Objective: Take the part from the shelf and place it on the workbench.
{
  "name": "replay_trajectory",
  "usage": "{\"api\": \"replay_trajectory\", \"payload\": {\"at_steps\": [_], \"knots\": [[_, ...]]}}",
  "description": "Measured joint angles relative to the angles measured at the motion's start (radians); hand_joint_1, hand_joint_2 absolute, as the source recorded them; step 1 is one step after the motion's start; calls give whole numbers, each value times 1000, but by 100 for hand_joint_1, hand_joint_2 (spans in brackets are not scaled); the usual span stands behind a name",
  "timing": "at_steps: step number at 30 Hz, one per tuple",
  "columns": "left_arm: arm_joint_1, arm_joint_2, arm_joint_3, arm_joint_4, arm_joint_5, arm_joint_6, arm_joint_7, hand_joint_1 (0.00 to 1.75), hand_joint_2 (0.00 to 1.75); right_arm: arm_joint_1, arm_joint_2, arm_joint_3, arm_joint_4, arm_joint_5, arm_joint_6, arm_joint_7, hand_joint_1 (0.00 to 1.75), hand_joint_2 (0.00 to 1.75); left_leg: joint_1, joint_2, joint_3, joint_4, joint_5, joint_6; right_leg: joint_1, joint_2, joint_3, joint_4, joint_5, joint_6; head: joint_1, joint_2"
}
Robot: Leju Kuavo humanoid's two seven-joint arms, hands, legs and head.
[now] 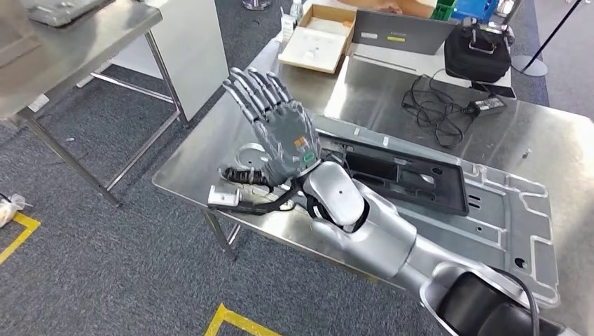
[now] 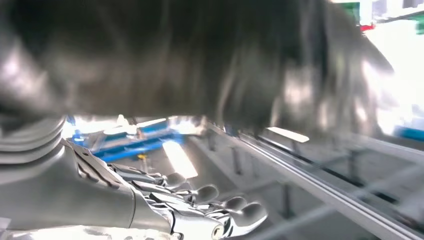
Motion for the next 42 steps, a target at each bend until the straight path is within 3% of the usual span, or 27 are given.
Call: {"api": "replay_trajectory", "payload": {"at_steps": [2, 4, 6, 8, 10, 12, 13, 15, 16, 18, 19, 20, 21, 23, 24, 25, 28, 32, 34, 35, 36, 37, 38, 39, 40, 41, 42], "knots": [[4, -1, 0, 0, 3, -3, -3, 0, 0, 25, -15, 17, -50, -9, -7, -9, 0, 175, 1, -5, -1, 0, 5, 0, -8, -1, -51, 125, -75, 8, 0, 0], [8, -2, 1, 0, 6, -6, -6, 0, 0, 51, -30, 34, -91, -18, -9, -17, 0, 175, 5, -17, -9, 7, 6, -4, -19, -1, -76, 196, -101, 17, 0, 0], [12, -3, 1, 0, 7, -8, -9, 0, 0, 65, -41, 47, -122, -32, -9, -25, 0, 175, 13, -32, -22, 21, 6, -14, -30, 2, -27, 114, -52, 26, 0, 0], [13, -2, 2, 0, 9, -11, -9, 0, 0, 70, -48, 57, -146, -45, -8, -34, 0, 175, 18, -49, -36, 39, 4, -31, -36, 30, 36, -2, -8, 31, 0, 0], [13, 1, 4, 0, 10, -13, -10, 0, 0, 75, -55, 68, -164, -57, -8, -44, 0, 175, 18, -65, -46, 46, 8, -51, -31, 49, 50, -32, 1, 22, 0, 0], [17, 3, 6, 0, 10, -17, -10, 0, 0, 82, -60, 84, -176, -69, -7, -53, 0, 175, 20, -79, -53, 42, 18, -69, -27, 33, 43, -28, 10, 2, -1, 0], [21, 3, 7, 0, 10, -18, -10, 0, 0, 85, -61, 93, -181, -74, -5, -58, 0, 175, 22, -73, -58, 45, 14, -73, -26, 22, 40, -30, 16, -9, -1, 0], [22, 3, 8, 0, 10, -21, -10, 0, 0, 91, -62, 110, -188, -78, -3, -62, 0, 175, 23, -35, -84, 105, -41, -76, -25, -4, 29, -36, 31, -30, -2, 0], [21, 4, 8, 0, 10, -21, -10, 0, 0, 94, -62, 117, -190, -79, -2, -63, 0, 175, 22, -14, -106, 168, -89, -75, -21, -17, 20, -37, 38, -38, -2, 0], [17, 4, 9, 0, 11, -23, -10, 0, 0, 102, -64, 129, -192, -85, -1, -65, 0, 175, 21, 3, -142, 300, -173, -76, -10, -42, -2, -36, 53, -46, -2, 0], [17, 4, 9, 0, 12, -23, -10, 0, 0, 105, -65, 134, -192, -90, 1, -67, 0, 175, 20, 4, -138, 331, -192, -75, -5, -55, -14, -35, 60, -48, -2, 0], [17, 4, 9, 0, 13, -24, -10, 0, 0, 107, -65, 139, -192, -95, 3, -70, 0, 175, 20, 6, -113, 322, -193, -73, 0, -67, -25, -34, 67, -49, -2, 0], [17, 5, 9, 0, 13, -26, -10, 0, 0, 109, -66, 146, -192, -100, 6, -73, 0, 175, 18, 12, -65, 271, -179, -69, 3, -79, -35, -31, 73, -48, -2, 0], [13, 8, 10, 0, 13, -29, -11, 0, 0, 111, -66, 156, -193, -106, 9, -76, 0, 175, 9, 48, 48, 124, -152, -59, 8, -102, -48, -25, 84, -43, -2, 0], [10, 10, 10, 0, 13, -30, -11, 0, 0, 111, -66, 161, -194, -108, 10, -77, 0, 175, 4, 62, 84, 71, -141, -54, 9, -113, -51, -23, 88, -38, -2, 0], [8, 13, 10, 0, 13, -32, -12, 0, 0, 111, -67, 167, -195, -110, 10, -77, 0, 175, -1, 69, 97, 44, -136, -49, 9, -124, -52, -23, 94, -33, -2, 0], [8, 17, 12, 0, 13, -34, -13, 0, 0, 112, -69, 180, -195, -111, 11, -79, 0, 175, -10, 50, 85, 40, -121, -37, 3, -145, -52, -30, 109, -20, -3, 0], [9, 17, 13, 0, 14, -34, -13, 0, 0, 112, -69, 181, -195, -111, 11, -79, 0, 175, -11, 48, 84, 40, -119, -35, 2, -147, -51, -32, 111, -19, -3, 0], [16, 18, 14, 0, 13, -38, -12, 0, 0, 112, -70, 191, -195, -115, 13, -79, 0, 175, -7, 36, 71, 34, -97, -26, -2, -105, -61, -11, 80, -6, -3, 0], [17, 18, 14, 0, 13, -41, -12, 0, 0, 113, -72, 198, -194, -119, 17, -80, 0, 175, -6, 18, 47, 31, -73, -19, -4, -72, -77, 63, 21, -2, -3, 0], [18, 19, 15, 0, 13, -45, -12, 0, 0, 114, -73, 206, -193, -124, 22, -81, 0, 175, -5, -8, 12, 31, -41, -14, -4, -36, -66, 111, -18, -1, -2, 0], [15, 20, 15, 0, 13, -47, -12, 0, 0, 114, -74, 211, -193, -128, 26, -81, 0, 175, -7, -34, -20, 34, -17, -12, -1, -9, -35, 132, -44, -8, -2, 0], [13, 19, 15, 0, 14, -49, -13, 0, 0, 114, -75, 216, -193, -133, 31, -82, 0, 175, -7, -60, -51, 37, 7, -14, 2, 20, 14, 117, -58, -19, -3, 0], [13, 19, 15, 0, 15, -50, -13, 0, 0, 113, -75, 219, -193, -134, 34, -83, 0, 175, -7, -78, -68, 40, 21, -18, 3, 48, 79, 31, -40, -29, -3, 0], [12, 20, 16, 0, 16, -52, -14, 0, 0, 112, -75, 222, -193, -136, 37, -84, 0, 175, -5, -90, -74, 40, 31, -23, 5, 70, 115, -27, -41, -35, -3, 0], [13, 21, 16, 1, 17, -54, -15, 0, 0, 111, -75, 224, -193, -137, 41, -84, 0, 175, -4, -103, -79, 37, 42, -30, 7, 82, 135, -62, -46, -39, -3, 0], [14, 22, 16, 1, 19, -56, -16, 0, 0, 111, -75, 227, -192, -138, 44, -85, 0, 175, -4, -116, -82, 33, 53, -38, 9, 76, 139, -75, -44, -40, -3, 0]]}}
